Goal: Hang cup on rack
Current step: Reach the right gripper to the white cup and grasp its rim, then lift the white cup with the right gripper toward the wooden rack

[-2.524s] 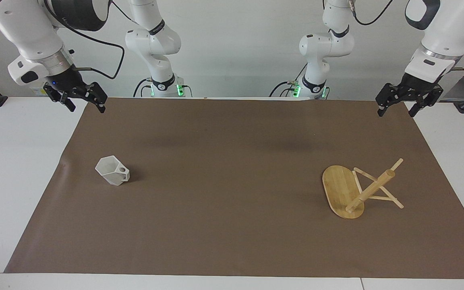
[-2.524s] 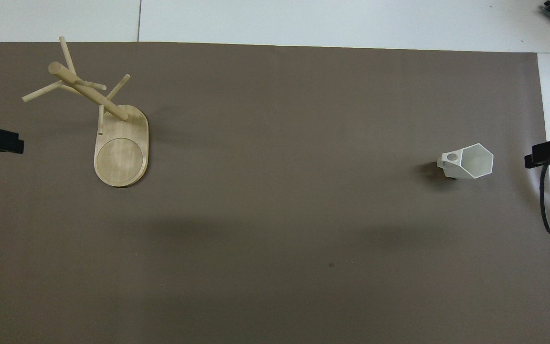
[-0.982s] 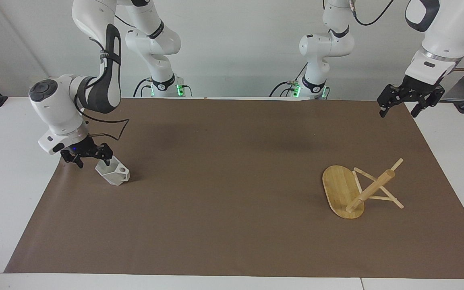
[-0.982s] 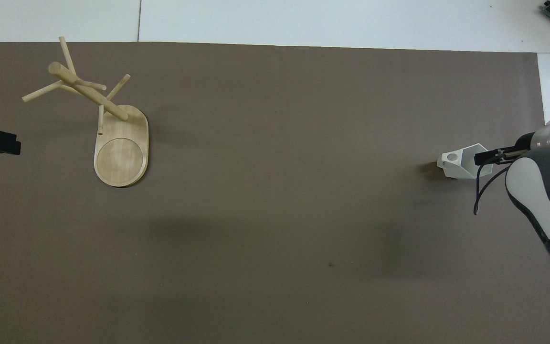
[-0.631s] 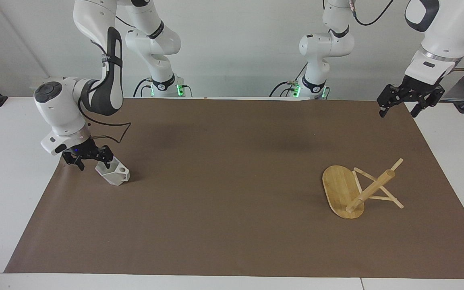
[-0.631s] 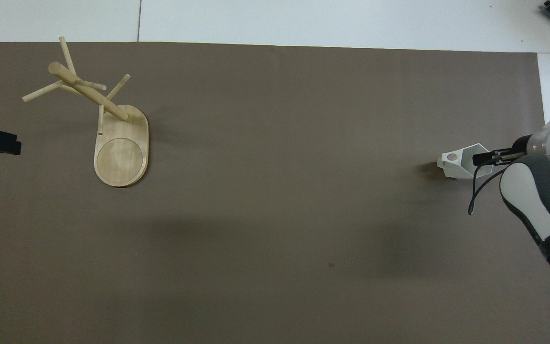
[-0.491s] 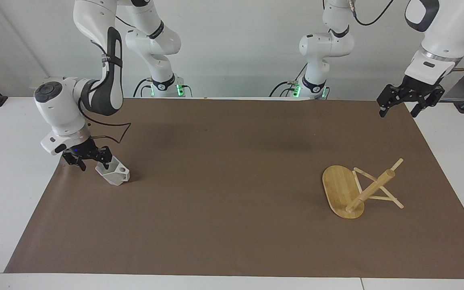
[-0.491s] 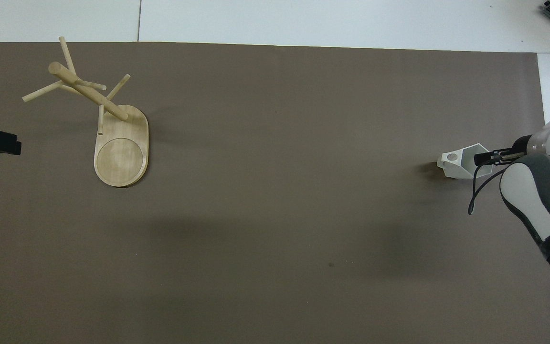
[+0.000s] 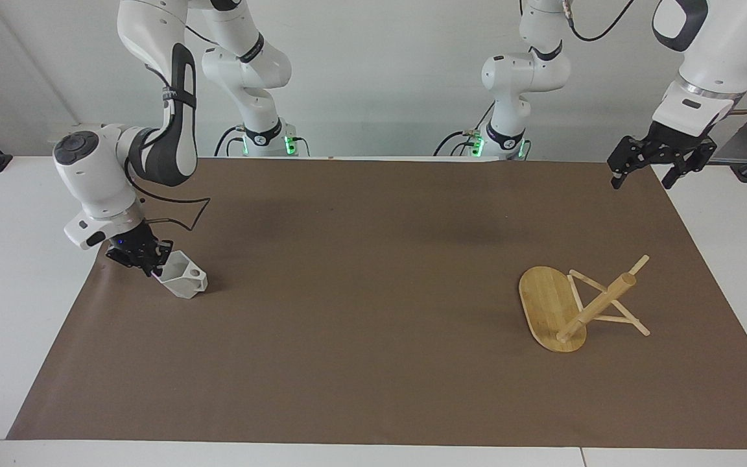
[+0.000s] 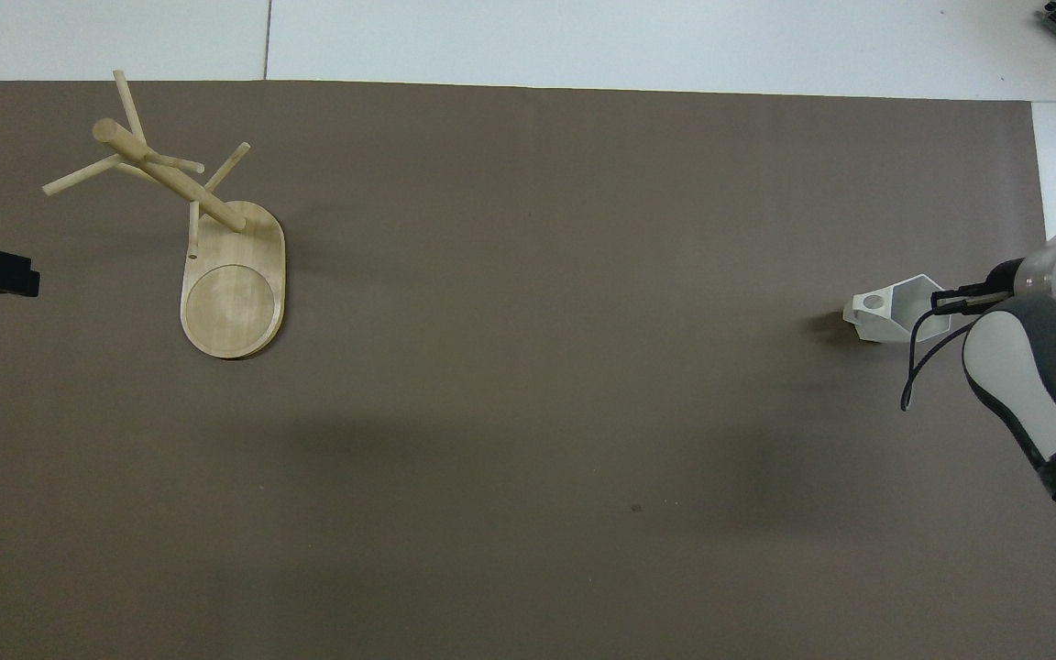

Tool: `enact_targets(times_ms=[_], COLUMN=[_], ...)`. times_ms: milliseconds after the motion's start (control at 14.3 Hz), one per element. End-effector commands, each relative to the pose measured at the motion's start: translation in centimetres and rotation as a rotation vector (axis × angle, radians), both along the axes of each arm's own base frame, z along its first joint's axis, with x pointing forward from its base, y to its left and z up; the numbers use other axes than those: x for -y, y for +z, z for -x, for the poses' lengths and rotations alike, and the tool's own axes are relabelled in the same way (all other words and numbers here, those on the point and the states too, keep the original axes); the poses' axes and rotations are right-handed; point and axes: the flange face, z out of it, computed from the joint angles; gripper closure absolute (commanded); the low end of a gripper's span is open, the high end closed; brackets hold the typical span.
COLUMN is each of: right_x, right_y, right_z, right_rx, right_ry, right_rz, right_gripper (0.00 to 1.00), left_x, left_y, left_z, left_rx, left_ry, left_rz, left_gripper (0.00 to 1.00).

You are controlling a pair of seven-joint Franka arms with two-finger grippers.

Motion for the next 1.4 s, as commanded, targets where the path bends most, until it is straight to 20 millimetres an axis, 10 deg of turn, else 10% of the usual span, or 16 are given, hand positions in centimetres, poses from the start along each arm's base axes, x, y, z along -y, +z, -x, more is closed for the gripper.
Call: enact_targets(times_ms=[0, 911, 1332], right_x=[0.1, -5.7, -18.7], right_y=[0.4, 14.0, 21.0], right_z=[-0.1, -1.1, -1.2], right_rx=[0.027, -0.016, -0.049], right_ry=[-0.054, -0.027, -0.02], right_rz=[-0.068, -0.474, -0.814], right_gripper=[1.0, 1.0, 1.0], left_x=[0.0, 0.8, 0.9], left_y=[0.2, 0.0, 0.0], left_z=[0.2, 0.4, 0.3], left_rx=[0.023, 0.006, 0.016], left_ry=[-0.016, -0.03, -0.025], left_rz=[-0.016, -0.016, -0.015], left_gripper=[0.0, 0.0, 0.0])
